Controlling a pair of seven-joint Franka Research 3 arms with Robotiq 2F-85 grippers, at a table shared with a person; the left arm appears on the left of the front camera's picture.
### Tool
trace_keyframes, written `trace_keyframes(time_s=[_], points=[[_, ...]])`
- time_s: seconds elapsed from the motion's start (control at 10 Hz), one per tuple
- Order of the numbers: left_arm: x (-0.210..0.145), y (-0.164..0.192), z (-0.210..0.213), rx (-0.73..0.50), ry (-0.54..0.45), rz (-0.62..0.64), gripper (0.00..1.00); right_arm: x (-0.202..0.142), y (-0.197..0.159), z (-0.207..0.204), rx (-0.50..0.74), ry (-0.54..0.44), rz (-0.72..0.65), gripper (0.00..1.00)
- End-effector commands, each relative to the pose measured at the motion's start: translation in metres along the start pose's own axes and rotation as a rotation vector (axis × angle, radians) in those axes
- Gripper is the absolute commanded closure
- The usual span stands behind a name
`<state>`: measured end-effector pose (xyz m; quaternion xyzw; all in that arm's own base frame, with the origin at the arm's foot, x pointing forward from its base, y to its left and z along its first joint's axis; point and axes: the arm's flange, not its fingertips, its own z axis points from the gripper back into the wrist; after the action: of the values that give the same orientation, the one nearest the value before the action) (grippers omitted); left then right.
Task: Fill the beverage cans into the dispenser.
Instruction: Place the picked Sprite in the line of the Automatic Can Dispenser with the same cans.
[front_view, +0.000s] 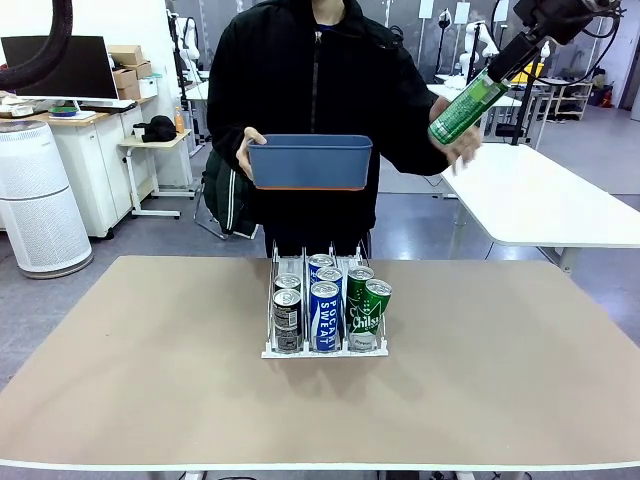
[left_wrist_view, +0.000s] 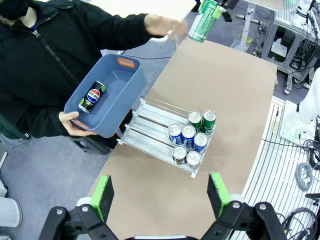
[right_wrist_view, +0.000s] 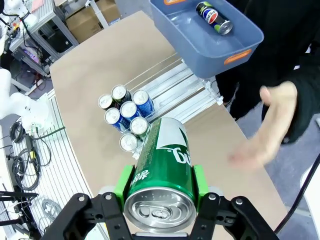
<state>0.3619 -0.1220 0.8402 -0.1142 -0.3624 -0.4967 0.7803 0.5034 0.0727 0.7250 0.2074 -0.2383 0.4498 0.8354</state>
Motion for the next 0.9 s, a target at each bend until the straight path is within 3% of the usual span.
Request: trace_keyframes(time_s=[0.0,0.3,0.8], points=[[0.0,-0.001,0.001,-0.005,-0.006,0.006,0.0,-0.021,0.019,0.012,-0.007,0.071,-0.03,0.42],[0.0,-0.001,0.001,-0.005,-0.006,0.006,0.0,-0.06,0.048,0.012,-0.026,0.203,0.026,0.42],[0.0,-0.001,0.001,-0.005,-0.006,0.006,0.0,-0.118,0.068,-0.069,-0.087,0.34,0.261,0.42]])
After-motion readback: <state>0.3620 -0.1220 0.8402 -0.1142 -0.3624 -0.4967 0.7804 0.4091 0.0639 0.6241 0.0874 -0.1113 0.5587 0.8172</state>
